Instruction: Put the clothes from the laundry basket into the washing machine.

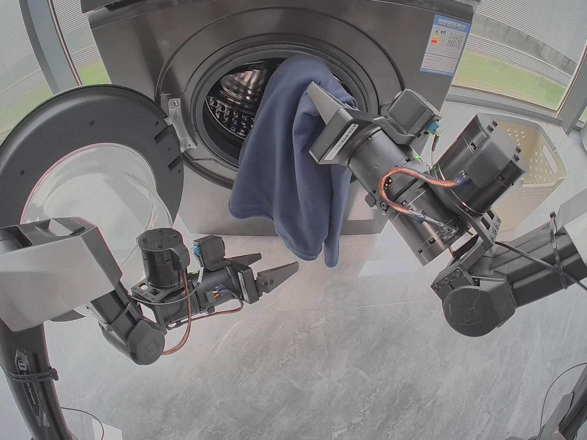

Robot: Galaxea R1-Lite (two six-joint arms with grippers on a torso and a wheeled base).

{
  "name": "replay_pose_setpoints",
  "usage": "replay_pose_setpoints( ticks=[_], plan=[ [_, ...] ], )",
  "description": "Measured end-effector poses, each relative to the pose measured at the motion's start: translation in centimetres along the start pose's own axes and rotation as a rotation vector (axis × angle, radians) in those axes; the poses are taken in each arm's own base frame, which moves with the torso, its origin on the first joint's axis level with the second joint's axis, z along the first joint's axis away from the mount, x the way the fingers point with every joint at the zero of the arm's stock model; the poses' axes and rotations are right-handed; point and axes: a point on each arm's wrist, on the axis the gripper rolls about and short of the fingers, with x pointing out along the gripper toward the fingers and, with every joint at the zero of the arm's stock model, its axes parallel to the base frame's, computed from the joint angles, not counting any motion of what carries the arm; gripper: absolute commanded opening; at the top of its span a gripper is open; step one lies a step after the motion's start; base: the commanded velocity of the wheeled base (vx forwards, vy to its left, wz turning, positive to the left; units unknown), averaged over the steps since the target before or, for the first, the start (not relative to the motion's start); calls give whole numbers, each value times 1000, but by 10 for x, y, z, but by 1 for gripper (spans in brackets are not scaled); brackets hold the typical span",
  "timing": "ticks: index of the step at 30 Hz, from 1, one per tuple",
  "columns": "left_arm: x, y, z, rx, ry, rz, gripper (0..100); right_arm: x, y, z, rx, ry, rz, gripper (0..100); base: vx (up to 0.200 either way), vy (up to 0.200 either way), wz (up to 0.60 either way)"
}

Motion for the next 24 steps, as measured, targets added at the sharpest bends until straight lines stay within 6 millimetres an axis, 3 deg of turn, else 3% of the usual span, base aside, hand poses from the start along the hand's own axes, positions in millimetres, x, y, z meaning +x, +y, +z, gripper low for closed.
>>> replay_pose_setpoints(
  ticks=[24],
  plan=[
    [49, 23, -9, 0, -178, 2, 100, -2, 9, -2, 14, 6, 19, 0, 0, 0, 0]
  ],
)
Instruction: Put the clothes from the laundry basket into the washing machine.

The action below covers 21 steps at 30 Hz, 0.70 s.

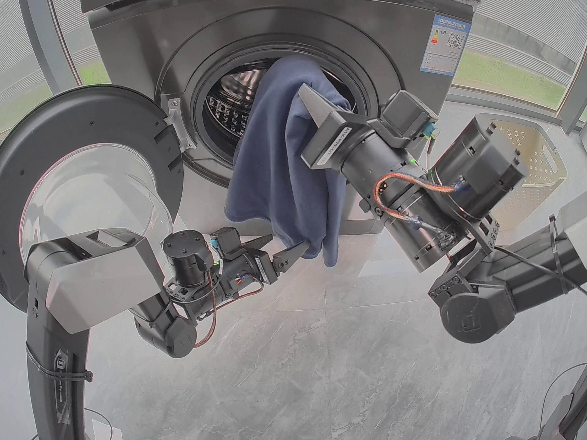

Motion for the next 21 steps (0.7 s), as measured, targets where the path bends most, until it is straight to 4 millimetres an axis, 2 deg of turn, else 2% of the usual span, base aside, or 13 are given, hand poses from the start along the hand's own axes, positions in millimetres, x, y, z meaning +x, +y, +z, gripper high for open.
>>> replay_pose_setpoints(
  ticks=[14, 15, 21],
  plan=[
    [14, -8, -2, -16, -60, -5, 100, 0, 2, -1, 4, 0, 5, 0, 0, 0, 0],
    [14, -8, -2, -16, -60, -7, 0, 0, 2, -1, 5, 0, 5, 0, 0, 0, 0],
    [15, -10, -4, -13, -57, -11, 0, -1, 2, -2, 5, 7, 6, 0, 0, 0, 0]
  ],
)
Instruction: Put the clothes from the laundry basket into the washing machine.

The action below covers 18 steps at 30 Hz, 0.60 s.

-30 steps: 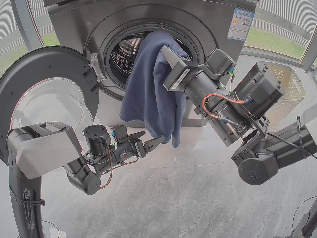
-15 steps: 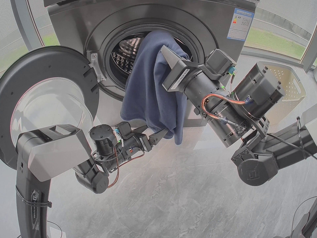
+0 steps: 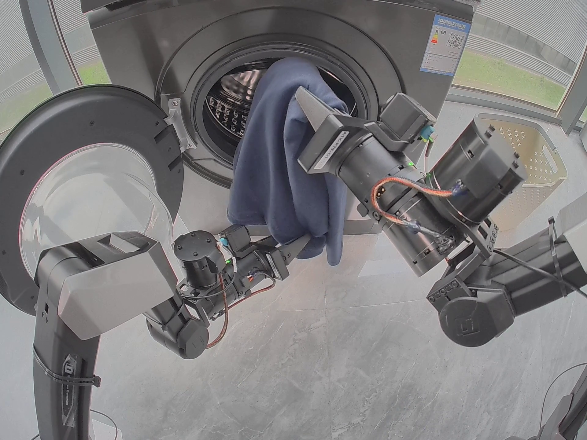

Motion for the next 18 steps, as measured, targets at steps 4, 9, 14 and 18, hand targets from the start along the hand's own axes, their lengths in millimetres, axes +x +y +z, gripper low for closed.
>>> replay_pose_setpoints(
  ticks=[4, 9, 14, 18],
  plan=[
    [0, -1, 1, 2, -2, -2, 0, -2, -1, -2, -1, 7, -2, 0, 0, 0, 0],
    [-4, -6, 4, 7, 4, -2, 0, -4, -5, -3, -7, 10, -10, 0, 0, 0, 0],
    [-20, -21, 10, 2, 33, -6, 0, -6, -13, -7, -17, 30, -20, 0, 0, 0, 0],
    [-40, -46, 23, 15, 48, -33, 0, -11, -24, -13, -15, 47, -38, 0, 0, 0, 0]
  ],
)
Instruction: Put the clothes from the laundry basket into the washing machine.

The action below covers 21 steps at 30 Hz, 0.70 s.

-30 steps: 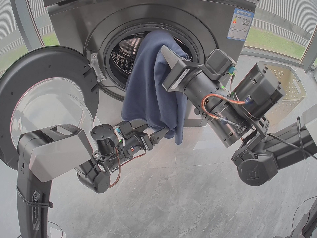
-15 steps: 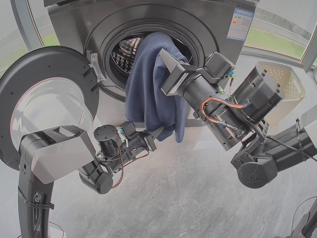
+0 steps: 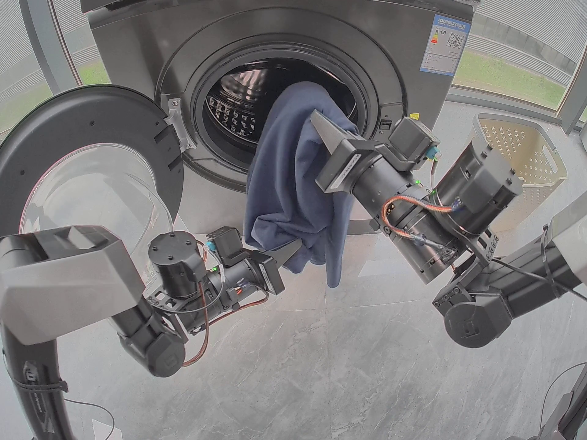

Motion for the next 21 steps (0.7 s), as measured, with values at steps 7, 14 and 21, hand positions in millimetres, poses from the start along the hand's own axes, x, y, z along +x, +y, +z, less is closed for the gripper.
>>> replay_pose_setpoints(
  ticks=[7, 14, 21],
  plan=[
    [-35, -54, 30, 33, -27, -94, 0, -12, -17, -21, 5, 45, -13, 0, 0, 0, 0],
    [-56, -77, 49, 128, -85, -122, 0, -31, -26, -49, 1, 153, -18, 100, 0, 0, 0],
    [-58, -82, 62, 154, -149, -92, 0, -43, -30, -69, -8, 224, -28, 100, 0, 0, 0]
  ],
)
